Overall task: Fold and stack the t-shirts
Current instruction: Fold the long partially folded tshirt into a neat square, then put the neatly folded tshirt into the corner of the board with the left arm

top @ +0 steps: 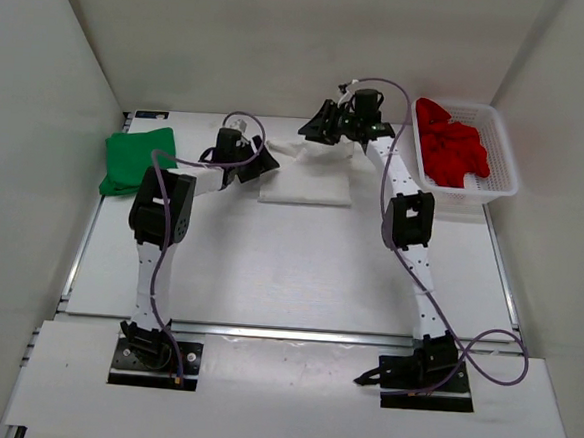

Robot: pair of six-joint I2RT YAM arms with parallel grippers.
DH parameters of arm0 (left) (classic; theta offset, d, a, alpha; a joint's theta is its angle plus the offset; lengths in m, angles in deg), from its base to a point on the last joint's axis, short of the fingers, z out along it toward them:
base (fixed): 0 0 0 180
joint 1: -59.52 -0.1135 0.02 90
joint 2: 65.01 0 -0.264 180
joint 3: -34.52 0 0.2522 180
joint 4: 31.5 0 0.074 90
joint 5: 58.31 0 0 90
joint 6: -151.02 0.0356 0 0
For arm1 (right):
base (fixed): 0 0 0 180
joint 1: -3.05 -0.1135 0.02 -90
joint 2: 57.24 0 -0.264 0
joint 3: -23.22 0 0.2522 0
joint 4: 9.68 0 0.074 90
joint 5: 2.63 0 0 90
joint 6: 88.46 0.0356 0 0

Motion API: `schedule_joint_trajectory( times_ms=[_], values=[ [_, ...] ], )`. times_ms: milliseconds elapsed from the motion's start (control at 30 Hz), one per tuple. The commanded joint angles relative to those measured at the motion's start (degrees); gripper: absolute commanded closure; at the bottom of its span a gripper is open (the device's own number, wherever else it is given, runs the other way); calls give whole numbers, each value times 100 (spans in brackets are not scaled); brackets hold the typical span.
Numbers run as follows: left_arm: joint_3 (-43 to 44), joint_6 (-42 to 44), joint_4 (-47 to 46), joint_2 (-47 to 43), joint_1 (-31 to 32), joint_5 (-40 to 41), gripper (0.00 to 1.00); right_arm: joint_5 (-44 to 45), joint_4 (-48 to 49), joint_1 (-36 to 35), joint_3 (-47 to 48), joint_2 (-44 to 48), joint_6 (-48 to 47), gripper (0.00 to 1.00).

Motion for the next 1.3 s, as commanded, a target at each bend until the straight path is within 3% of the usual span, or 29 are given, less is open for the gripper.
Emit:
schedule_joint_trajectory(
  times_ms=[0,100,267,367,400,467,500,600,667,767,900,967,1000,1067,1100,1133,1167,1267],
  values=[
    [814,393,1261,583,66,395,22,476,-1633,-149,320,1638,-1660,58],
    [1274,306,1403,909,171,289,30,1171,-2740,-211,346,2544,-2445,58],
    [1677,-80,1183,1146,294,19,75,1382,-3384,-263,-144,3889,-2929,59],
    [2553,-195,1506,1374,478,-70,100,2021,-3403,-614,-1345,4610,-3158,59],
    [3123,-187,1761,1480,522,-36,100,2303,-3359,-772,-1559,4856,-3211,59],
    [3880,-169,2122,1621,558,-115,100,2533,-2912,-896,-3037,5514,-3177,60],
    [4320,-204,2306,1665,480,-184,100,2499,-2231,-844,-3620,6110,-2985,59],
    [4851,-397,2483,1517,94,-570,100,1607,-132,-275,-7000,7622,-2169,56],
    [4931,-328,2685,1184,-266,-633,100,1050,586,192,-7962,8153,-1797,55],
    [4353,-152,2529,508,-846,-510,100,848,605,597,-8852,8628,-1841,55],
    [2581,-230,1764,-748,-1726,-449,100,425,992,905,-10004,9007,-1726,55],
    [1848,-248,1492,-1205,-2235,-151,100,389,984,739,-10358,9104,-1761,54],
    [1420,-239,1369,-1478,-2428,24,98,389,914,730,-10576,9104,-1805,55],
    [576,-256,1332,-1848,-2666,323,75,302,1027,519,-10815,9130,-1779,56],
    [267,-353,1132,-2164,-2833,481,51,284,1062,423,-10972,9130,-1753,56],
    [-493,-502,948,-2384,-2895,518,10,301,1097,326,-11131,9148,-1727,55],
    [-1345,-712,302,-2848,-3000,675,2,371,1098,247,-11158,9148,-1753,55],
    [-2791,-934,-476,-3939,-3020,1193,1,547,1071,114,-11457,9270,-1736,54]
  ],
)
